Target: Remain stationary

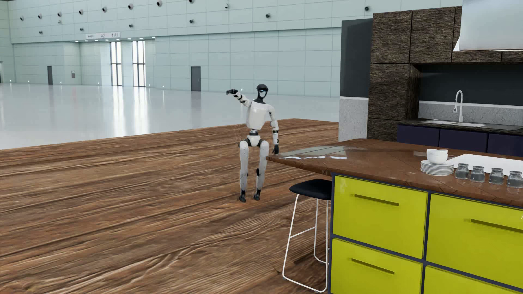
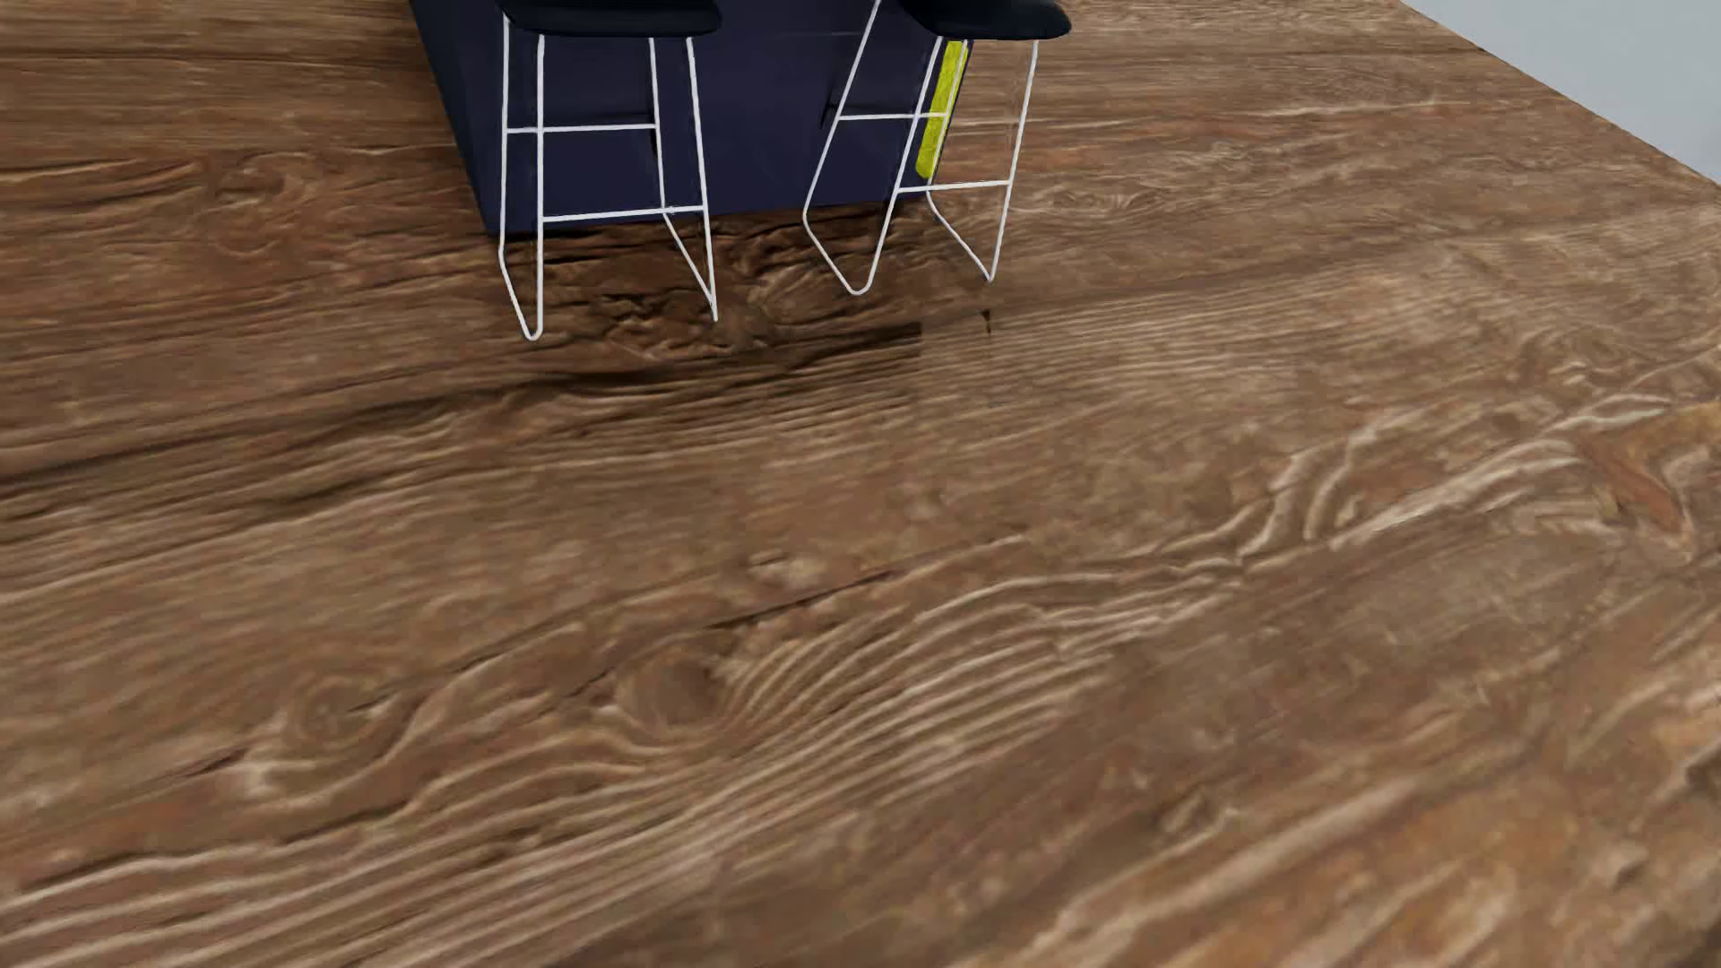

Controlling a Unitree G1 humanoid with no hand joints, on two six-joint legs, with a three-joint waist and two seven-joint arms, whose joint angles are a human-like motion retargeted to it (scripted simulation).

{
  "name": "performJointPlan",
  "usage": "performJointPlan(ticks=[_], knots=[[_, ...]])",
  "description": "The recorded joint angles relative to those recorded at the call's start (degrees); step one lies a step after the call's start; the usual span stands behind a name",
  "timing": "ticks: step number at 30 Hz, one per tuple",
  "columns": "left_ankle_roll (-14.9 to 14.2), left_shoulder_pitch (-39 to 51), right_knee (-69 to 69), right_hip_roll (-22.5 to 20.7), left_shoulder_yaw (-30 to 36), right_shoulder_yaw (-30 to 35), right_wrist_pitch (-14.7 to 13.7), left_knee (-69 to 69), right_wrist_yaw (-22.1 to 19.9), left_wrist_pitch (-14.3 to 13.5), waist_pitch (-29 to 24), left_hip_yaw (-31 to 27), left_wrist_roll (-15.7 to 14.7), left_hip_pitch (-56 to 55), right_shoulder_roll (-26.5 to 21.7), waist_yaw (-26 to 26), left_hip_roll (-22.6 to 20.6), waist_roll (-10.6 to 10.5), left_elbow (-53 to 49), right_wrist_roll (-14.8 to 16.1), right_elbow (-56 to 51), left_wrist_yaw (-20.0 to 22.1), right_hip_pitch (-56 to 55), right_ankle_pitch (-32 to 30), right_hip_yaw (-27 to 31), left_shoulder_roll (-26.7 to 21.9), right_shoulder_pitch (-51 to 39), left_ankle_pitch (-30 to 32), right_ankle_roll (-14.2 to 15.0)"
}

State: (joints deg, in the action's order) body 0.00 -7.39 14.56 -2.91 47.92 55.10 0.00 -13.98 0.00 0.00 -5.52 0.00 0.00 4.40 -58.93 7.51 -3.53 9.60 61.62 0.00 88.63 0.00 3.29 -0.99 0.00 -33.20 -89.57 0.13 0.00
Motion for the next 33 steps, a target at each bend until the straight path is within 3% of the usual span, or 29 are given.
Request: performJointPlan(ticks=[2,7,12,14,16,19,24,29,33], knots=[[0.0,-0.8,-0.2,-0.1,1.5,0.0,0.0,-0.1,0.0,0.0,0.4,0.0,0.0,-0.1,1.6,-2.5,0.2,-0.7,0.0,0.0,0.0,0.0,0.1,-0.4,0.0,0.9,3.9,-0.3,0.0],[0.0,3.6,-0.2,-0.2,8.0,0.0,0.0,1.0,0.0,0.0,0.7,0.0,0.0,0.6,11.0,-6.8,0.5,-3.4,4.0,0.0,-1.8,0.0,0.2,-0.6,0.0,3.1,26.4,0.2,0.0],[0.0,7.5,0.0,0.1,-1.1,0.0,0.0,1.9,0.0,0.0,0.5,0.0,0.0,1.1,23.3,-6.9,0.5,-8.1,0.8,0.0,-2.9,0.0,0.1,0.0,0.0,7.4,49.6,1.4,0.0],[0.0,7.9,-0.1,0.3,-1.2,0.0,0.0,2.3,0.0,0.0,0.3,0.0,0.0,1.1,27.6,-8.3,0.3,-10.0,-0.2,0.0,-3.9,0.0,-0.1,0.2,0.0,8.9,57.3,1.8,0.0],[0.0,8.8,0.1,0.5,2.9,0.0,0.0,2.6,0.0,0.0,0.2,0.0,0.0,0.9,31.4,-9.4,0.1,-11.5,0.9,0.0,-3.1,0.0,-0.4,0.4,0.0,10.2,63.2,2.2,0.0],[0.0,8.3,0.0,1.0,5.1,0.0,0.0,2.5,0.0,0.0,0.2,0.0,0.0,0.7,33.4,-10.5,-0.4,-13.0,0.9,0.0,-8.6,0.0,-0.5,0.6,0.0,11.1,73.5,2.3,0.0],[0.0,6.1,0.4,1.2,3.7,0.0,0.0,0.9,0.0,0.0,0.8,0.0,0.0,0.0,34.5,-11.0,-1.1,-13.1,2.0,0.0,-19.6,0.0,-1.0,1.2,0.0,10.6,87.1,0.6,0.0],[0.0,3.7,0.4,1.1,0.9,0.0,0.0,2.0,0.0,0.0,0.5,0.0,0.0,0.4,35.7,-10.9,-1.0,-13.3,1.3,0.0,-20.8,0.0,-0.9,2.1,0.0,11.1,90.4,1.5,0.0],[0.0,2.8,0.4,1.0,3.3,-1.3,0.0,2.1,0.0,0.0,1.1,0.0,0.0,-0.2,35.4,-10.8,-0.8,-12.6,1.3,0.0,-21.6,0.0,-1.6,2.1,0.0,11.7,90.0,1.8,0.0]])
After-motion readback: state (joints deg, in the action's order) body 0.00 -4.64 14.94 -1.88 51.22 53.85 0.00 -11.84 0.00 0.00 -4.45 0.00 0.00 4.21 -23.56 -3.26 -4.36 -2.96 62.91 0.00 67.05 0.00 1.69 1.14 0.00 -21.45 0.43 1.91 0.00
